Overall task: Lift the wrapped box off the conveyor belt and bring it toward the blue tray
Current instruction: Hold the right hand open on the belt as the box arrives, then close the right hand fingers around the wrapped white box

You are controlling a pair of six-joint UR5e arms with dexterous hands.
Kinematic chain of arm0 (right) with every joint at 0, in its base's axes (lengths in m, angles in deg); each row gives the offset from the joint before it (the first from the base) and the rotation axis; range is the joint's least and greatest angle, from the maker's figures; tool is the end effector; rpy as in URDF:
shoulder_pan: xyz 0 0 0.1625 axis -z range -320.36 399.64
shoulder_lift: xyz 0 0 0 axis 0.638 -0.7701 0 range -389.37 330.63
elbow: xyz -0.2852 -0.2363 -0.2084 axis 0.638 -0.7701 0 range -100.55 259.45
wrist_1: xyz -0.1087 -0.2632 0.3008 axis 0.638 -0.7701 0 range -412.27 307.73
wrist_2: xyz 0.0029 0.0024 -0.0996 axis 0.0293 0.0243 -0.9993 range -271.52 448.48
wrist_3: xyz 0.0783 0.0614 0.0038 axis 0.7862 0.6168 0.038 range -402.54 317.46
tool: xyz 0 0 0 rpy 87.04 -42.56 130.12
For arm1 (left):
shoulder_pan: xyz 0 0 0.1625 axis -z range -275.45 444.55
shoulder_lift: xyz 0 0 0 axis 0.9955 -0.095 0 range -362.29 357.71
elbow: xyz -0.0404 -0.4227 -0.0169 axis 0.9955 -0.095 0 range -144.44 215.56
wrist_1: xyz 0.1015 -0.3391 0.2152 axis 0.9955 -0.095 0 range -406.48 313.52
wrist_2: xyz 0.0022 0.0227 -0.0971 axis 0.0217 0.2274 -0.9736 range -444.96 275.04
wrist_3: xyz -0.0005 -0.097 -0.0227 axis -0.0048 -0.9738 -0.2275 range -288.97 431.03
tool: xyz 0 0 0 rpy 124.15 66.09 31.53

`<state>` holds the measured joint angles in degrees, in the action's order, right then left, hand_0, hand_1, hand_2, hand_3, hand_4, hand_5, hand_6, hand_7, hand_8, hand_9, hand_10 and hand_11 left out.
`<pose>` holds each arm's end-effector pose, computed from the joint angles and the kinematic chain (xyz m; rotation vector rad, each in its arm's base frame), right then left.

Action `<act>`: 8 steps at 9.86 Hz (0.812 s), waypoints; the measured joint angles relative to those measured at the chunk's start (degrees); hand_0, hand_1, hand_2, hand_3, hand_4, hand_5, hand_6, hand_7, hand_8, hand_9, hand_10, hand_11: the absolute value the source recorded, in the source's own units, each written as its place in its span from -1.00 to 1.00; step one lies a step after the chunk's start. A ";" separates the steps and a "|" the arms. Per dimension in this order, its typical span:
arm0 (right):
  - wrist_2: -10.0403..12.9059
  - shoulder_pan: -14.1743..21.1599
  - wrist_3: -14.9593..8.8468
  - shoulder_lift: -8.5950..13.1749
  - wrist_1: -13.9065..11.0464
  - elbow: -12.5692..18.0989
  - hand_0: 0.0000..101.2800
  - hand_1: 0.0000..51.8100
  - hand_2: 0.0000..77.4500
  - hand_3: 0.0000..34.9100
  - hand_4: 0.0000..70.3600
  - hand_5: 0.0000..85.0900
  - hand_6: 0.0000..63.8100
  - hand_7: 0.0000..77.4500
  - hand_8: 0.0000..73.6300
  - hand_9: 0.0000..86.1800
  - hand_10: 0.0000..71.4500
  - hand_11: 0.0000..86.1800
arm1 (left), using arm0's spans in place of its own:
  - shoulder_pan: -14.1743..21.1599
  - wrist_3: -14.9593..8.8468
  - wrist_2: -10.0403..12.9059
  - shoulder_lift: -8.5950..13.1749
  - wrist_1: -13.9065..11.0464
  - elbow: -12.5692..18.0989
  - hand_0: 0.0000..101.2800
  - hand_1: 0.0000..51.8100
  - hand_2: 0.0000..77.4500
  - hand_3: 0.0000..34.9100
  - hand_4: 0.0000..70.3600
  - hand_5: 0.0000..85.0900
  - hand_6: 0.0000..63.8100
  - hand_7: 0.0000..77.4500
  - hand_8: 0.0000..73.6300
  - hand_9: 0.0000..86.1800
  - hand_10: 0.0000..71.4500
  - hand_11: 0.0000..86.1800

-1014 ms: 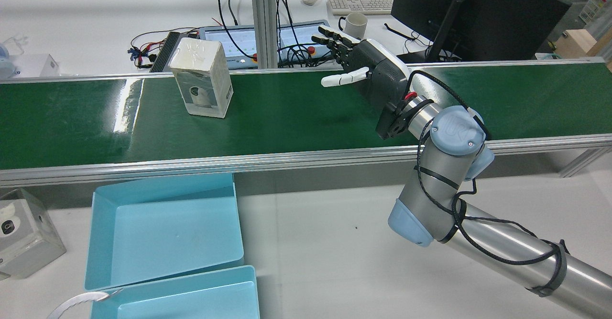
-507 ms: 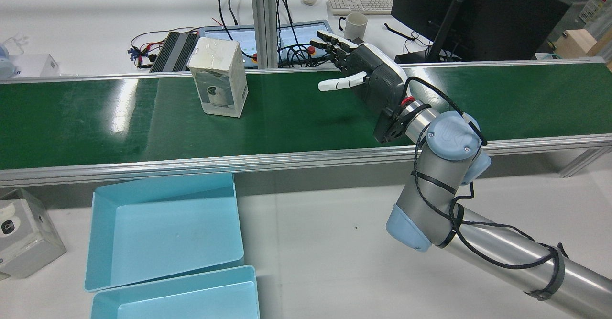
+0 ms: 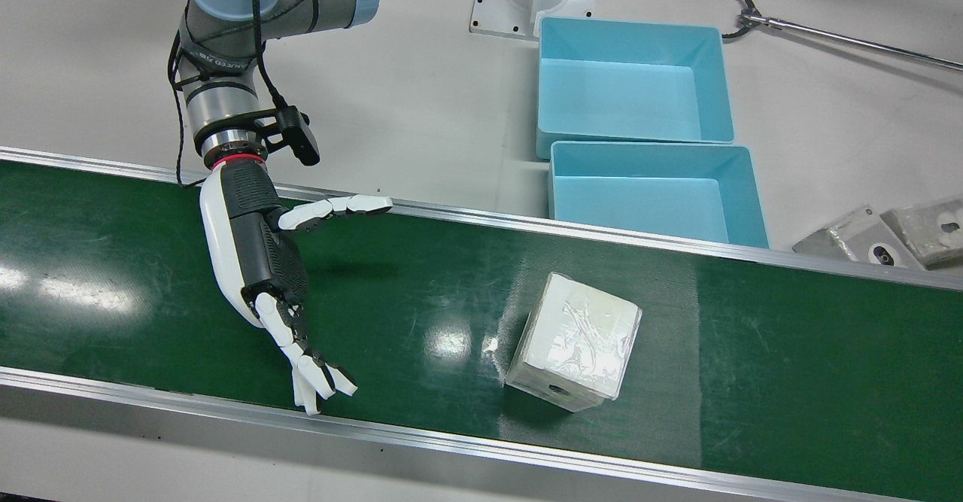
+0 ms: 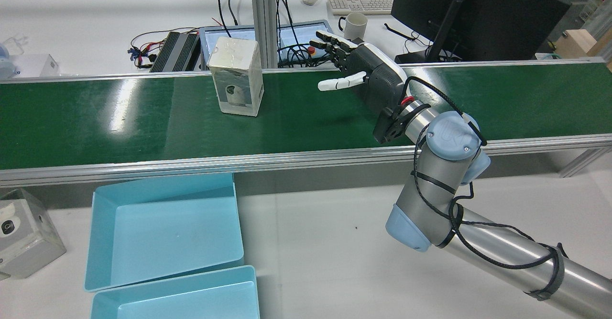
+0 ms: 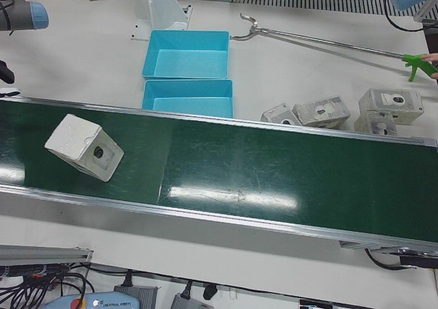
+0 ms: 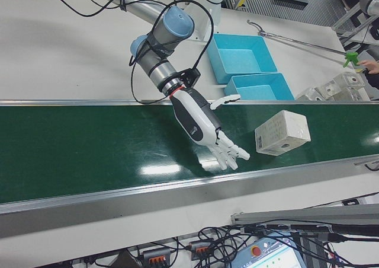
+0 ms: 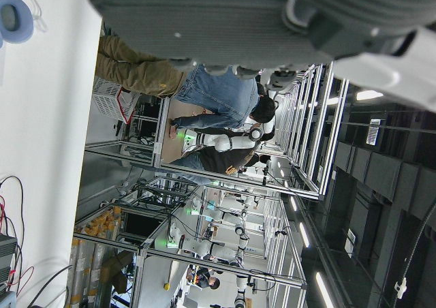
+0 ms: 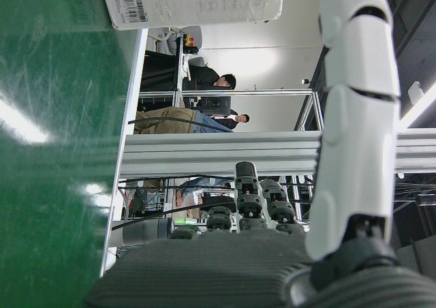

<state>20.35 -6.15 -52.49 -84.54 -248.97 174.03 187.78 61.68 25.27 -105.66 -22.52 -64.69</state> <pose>-0.3446 -0.5987 0.3187 -0.4130 -2.3906 1.6378 -0.2221 -0.5133 0.5191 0.3143 -2.1716 2.2054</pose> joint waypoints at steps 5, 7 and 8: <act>1.29 0.81 -0.30 0.35 0.12 -0.99 -0.08 -0.47 -0.66 -0.97 -0.80 -0.81 -0.88 -0.62 -0.90 -0.89 -1.00 -0.97 | 0.00 0.00 0.00 0.00 0.00 0.00 -1.00 -1.00 -0.99 -1.00 -0.98 -0.97 -0.98 -0.99 -0.99 -1.00 -1.00 -0.99; 1.52 1.34 -0.45 0.91 0.16 -2.08 -0.08 -0.47 -0.66 -0.97 -0.80 -0.81 -0.88 -0.62 -0.90 -0.89 -1.00 -0.97 | 0.00 0.00 0.00 0.00 0.00 0.00 -1.00 -1.00 -0.97 -1.00 -1.00 -0.97 -1.00 -0.99 -0.99 -1.00 -0.98 -0.99; 1.56 1.47 -0.56 1.09 0.17 -2.35 -0.08 -0.47 -0.66 -0.97 -0.78 -0.81 -0.88 -0.62 -0.88 -0.89 -1.00 -0.97 | 0.00 0.00 0.00 0.00 0.00 0.00 -1.00 -1.00 -0.97 -1.00 -1.00 -0.97 -1.00 -0.99 -0.99 -1.00 -0.98 -0.99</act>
<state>21.91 -4.69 -53.05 -83.45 -248.79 171.67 187.78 61.68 25.27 -105.66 -22.52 -64.69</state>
